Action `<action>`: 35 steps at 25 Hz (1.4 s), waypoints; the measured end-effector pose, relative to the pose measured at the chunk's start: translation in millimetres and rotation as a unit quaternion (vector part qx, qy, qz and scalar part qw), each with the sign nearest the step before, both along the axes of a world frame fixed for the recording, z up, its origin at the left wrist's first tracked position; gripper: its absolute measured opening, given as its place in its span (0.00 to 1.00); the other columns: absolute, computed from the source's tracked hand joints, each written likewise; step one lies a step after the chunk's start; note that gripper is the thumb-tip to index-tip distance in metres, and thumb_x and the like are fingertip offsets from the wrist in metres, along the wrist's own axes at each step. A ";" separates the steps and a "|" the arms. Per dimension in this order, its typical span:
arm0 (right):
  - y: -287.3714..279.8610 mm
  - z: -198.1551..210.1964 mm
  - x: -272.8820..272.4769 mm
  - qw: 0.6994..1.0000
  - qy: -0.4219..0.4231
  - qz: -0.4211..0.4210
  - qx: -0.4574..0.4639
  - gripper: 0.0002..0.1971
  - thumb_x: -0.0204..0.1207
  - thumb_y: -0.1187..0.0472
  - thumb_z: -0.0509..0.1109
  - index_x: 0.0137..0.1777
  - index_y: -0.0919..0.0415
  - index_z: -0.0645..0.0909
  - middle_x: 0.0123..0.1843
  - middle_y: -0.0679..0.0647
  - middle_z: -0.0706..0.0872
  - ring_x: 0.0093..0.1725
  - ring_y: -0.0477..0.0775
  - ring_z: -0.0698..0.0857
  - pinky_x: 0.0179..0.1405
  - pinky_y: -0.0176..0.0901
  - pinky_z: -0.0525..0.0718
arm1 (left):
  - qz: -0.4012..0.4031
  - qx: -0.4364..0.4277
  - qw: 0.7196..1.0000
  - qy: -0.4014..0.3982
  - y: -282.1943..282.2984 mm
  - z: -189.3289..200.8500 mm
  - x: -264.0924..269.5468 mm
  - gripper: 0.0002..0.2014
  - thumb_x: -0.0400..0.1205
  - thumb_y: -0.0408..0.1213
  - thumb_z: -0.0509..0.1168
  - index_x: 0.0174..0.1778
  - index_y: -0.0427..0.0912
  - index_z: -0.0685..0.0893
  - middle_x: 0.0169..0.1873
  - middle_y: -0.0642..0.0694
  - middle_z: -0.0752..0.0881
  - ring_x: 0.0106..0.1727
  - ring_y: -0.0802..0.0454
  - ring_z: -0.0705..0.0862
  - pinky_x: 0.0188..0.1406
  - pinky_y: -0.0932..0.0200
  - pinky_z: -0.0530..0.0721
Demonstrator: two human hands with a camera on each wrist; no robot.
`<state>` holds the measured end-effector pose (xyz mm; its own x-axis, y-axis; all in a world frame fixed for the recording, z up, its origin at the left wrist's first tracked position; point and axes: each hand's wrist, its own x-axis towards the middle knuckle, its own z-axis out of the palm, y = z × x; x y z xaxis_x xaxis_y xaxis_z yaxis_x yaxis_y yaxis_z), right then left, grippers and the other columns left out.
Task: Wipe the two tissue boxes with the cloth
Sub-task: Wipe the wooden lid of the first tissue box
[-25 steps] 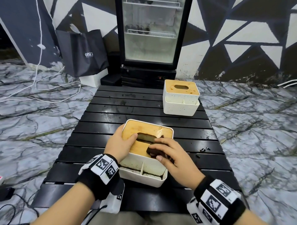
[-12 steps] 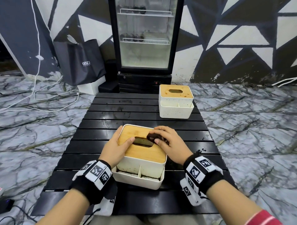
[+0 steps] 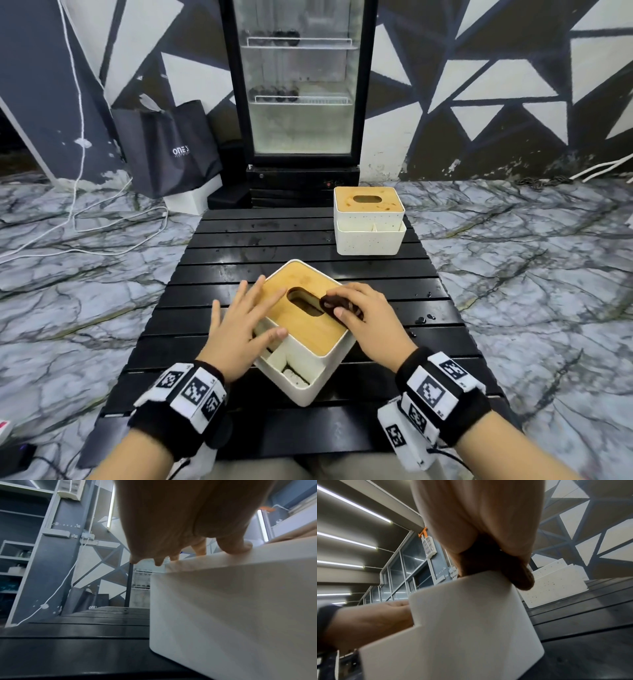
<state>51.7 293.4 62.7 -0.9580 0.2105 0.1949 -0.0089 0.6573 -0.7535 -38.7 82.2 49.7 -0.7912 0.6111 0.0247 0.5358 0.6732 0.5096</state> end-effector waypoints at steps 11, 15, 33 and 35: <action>-12.6 16.6 20.9 0.996 0.019 0.064 -0.051 0.16 0.76 0.63 0.68 0.60 0.45 0.80 0.62 0.44 0.78 0.63 0.39 0.75 0.64 0.22 0.66 | 0.134 0.087 0.986 -0.052 27.5 14.4 4.8 0.26 0.83 0.53 0.58 0.77 0.49 0.66 0.74 0.48 0.72 0.75 0.46 0.71 0.75 0.40 0.66; -12.5 -1.1 3.7 0.996 -0.003 0.094 0.010 0.17 0.78 0.61 0.65 0.65 0.45 0.78 0.72 0.43 0.71 0.75 0.40 0.62 0.76 0.36 0.58 | 0.163 0.063 0.981 -0.079 39.6 8.7 3.6 0.33 0.80 0.53 0.61 0.79 0.49 0.58 0.74 0.46 0.71 0.73 0.42 0.72 0.74 0.36 0.65; 11.8 -12.3 -56.2 0.994 0.019 0.109 0.019 0.16 0.79 0.62 0.62 0.65 0.50 0.77 0.65 0.42 0.73 0.68 0.41 0.68 0.72 0.38 0.64 | 0.137 0.065 0.983 -0.108 36.2 8.0 -8.1 0.36 0.83 0.51 0.60 0.83 0.52 0.48 0.79 0.47 0.67 0.75 0.43 0.69 0.75 0.45 0.66; 2.6 -16.7 -39.2 0.992 0.033 0.118 0.016 0.16 0.78 0.60 0.62 0.65 0.49 0.78 0.64 0.40 0.73 0.69 0.39 0.67 0.71 0.34 0.61 | 0.138 0.066 0.983 -0.098 37.1 8.8 -6.6 0.35 0.83 0.50 0.59 0.83 0.51 0.48 0.79 0.48 0.65 0.76 0.44 0.69 0.76 0.46 0.64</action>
